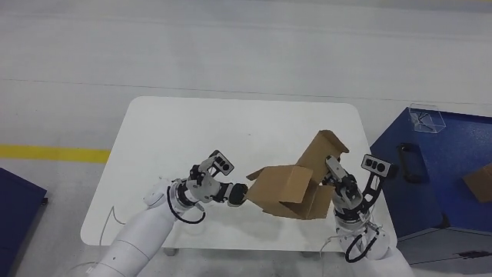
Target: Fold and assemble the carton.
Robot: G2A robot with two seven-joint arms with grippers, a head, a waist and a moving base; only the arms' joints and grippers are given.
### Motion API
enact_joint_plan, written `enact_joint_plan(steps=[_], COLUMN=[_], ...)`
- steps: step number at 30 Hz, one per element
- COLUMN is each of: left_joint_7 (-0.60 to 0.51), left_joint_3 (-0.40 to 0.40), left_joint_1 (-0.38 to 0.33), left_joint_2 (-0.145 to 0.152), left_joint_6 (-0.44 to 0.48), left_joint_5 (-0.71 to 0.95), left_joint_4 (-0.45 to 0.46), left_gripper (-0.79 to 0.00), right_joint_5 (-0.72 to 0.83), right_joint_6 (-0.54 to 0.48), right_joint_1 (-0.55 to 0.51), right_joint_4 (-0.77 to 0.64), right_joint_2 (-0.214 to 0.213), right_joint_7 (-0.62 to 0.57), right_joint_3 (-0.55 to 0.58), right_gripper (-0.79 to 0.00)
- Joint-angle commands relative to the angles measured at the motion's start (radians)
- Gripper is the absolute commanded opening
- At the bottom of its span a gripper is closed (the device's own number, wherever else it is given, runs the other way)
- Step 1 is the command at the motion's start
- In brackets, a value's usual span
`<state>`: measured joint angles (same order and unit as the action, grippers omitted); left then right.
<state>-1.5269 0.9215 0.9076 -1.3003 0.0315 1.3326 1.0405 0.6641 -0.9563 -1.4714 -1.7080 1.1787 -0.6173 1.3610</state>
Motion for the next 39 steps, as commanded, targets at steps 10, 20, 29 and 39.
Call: enact_joint_plan(steps=[10, 20, 29, 39], left_joint_7=[0.024, 0.017, 0.007, -0.002], left_joint_3=[0.036, 0.059, 0.074, 0.078], left_joint_1=[0.009, 0.034, 0.050, 0.057], left_joint_2=[-0.010, -0.014, -0.017, -0.024], left_joint_6=[0.007, -0.008, -0.032, -0.043], left_joint_5=[-0.003, -0.029, -0.045, -0.069], left_joint_4=[0.012, 0.050, 0.066, 0.072], left_gripper=[-0.083, -0.083, -0.099, -0.175], right_joint_5=[-0.024, -0.125, -0.214, -0.290], right_joint_6=[-0.002, -0.038, -0.056, -0.056], right_joint_1=[0.004, 0.012, 0.016, 0.016], right_joint_4=[0.000, 0.016, 0.017, 0.013], right_joint_2=[0.006, 0.016, 0.025, 0.034], right_joint_7=[0.009, 0.073, 0.136, 0.182], right_joint_3=[-0.010, -0.006, -0.007, -0.003], right_gripper=[-0.785, -0.785, -0.785, -0.785])
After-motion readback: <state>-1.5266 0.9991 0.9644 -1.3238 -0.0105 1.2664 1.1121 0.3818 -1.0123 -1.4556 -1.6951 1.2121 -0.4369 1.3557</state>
